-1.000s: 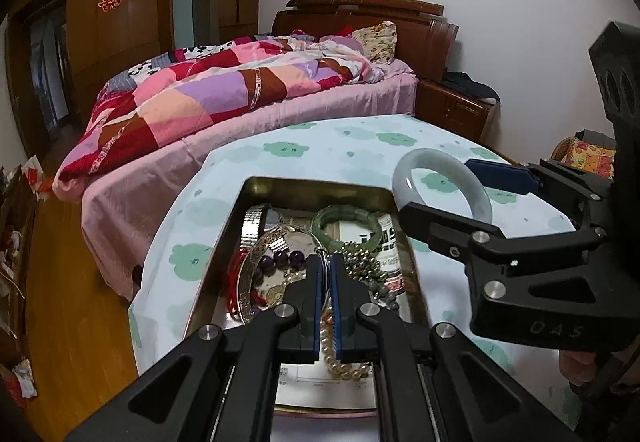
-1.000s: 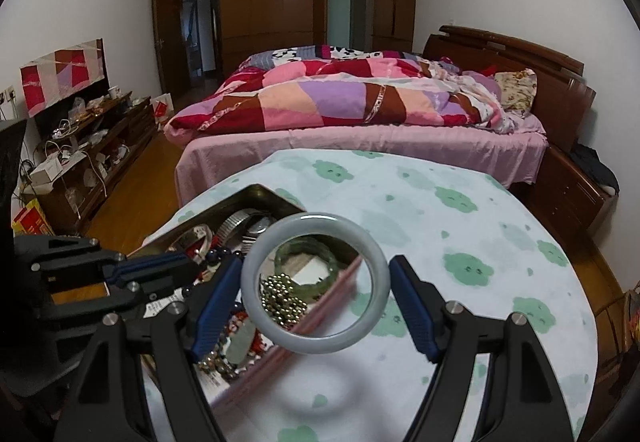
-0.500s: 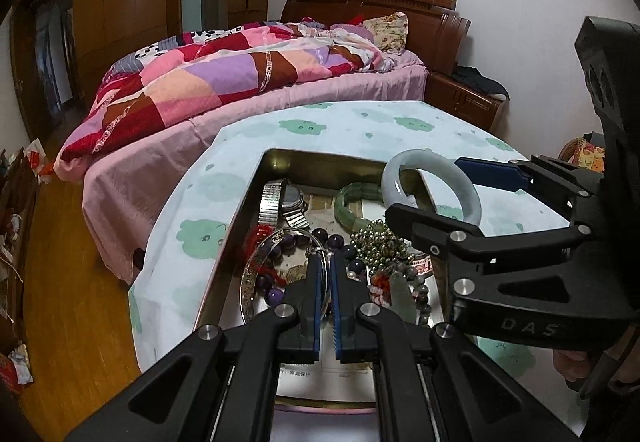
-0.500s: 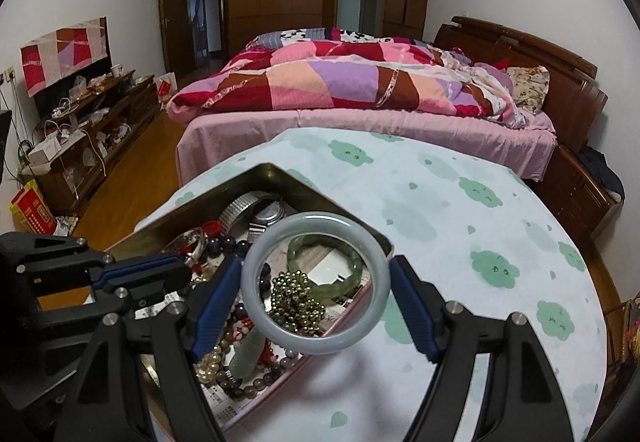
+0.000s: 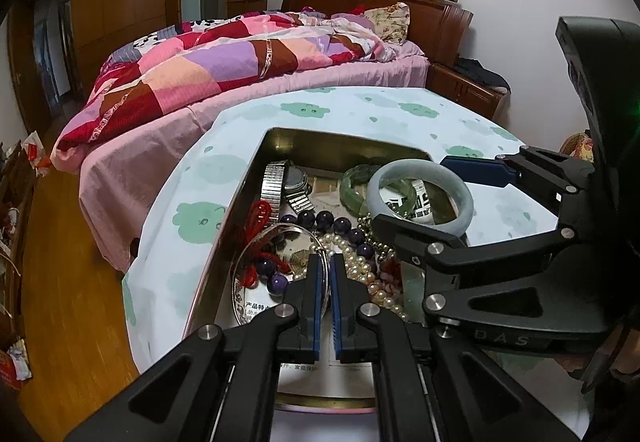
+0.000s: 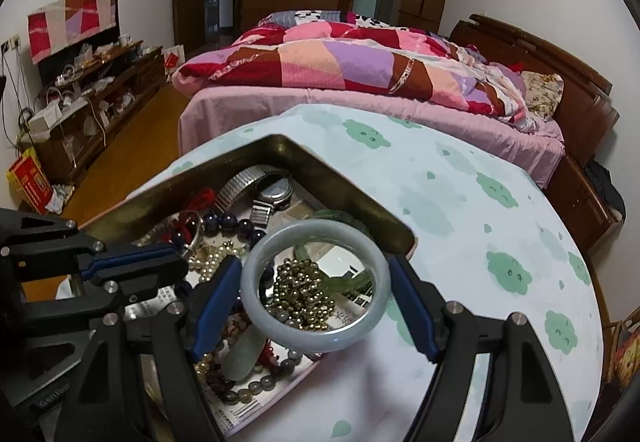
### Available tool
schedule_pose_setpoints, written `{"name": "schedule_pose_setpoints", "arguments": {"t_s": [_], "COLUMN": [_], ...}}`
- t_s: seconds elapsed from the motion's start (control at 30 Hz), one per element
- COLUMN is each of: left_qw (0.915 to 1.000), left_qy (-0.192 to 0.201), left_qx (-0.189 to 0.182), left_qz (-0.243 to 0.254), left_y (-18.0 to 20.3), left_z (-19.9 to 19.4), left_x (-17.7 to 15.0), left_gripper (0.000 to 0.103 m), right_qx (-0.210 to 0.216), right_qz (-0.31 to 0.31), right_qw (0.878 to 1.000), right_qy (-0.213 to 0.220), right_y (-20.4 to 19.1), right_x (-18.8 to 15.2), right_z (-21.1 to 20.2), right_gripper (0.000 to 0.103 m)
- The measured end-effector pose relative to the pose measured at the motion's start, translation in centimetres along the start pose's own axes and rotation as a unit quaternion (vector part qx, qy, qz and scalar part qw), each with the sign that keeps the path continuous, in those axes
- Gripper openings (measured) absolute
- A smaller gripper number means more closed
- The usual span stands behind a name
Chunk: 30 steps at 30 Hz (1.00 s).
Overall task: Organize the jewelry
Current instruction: 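Lower both bangles into the tin and open both grippers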
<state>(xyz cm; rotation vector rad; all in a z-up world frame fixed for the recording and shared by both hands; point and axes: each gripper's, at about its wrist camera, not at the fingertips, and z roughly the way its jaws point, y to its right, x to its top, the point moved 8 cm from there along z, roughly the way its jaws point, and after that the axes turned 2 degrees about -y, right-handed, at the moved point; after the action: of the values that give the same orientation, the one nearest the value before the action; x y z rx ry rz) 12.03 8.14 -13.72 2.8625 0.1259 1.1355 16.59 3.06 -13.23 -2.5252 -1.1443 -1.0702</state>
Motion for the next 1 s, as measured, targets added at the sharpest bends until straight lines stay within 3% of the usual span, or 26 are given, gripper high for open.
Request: {"name": "schedule_pose_setpoints", "arguments": {"t_s": [1.0], "left_qw": [0.9999], "left_qy": [-0.012], "left_qx": [0.005], "left_qz": [-0.003], "left_y": [-0.92], "left_z": [0.57], "left_x": [-0.57], "left_gripper": [0.003], "right_qx": [-0.006], "right_qz": [-0.013], "right_qw": [1.000], "right_qy": [-0.011], "right_y": [-0.51], "right_x": [-0.08], "right_z": [0.93], "right_gripper": [0.078]}}
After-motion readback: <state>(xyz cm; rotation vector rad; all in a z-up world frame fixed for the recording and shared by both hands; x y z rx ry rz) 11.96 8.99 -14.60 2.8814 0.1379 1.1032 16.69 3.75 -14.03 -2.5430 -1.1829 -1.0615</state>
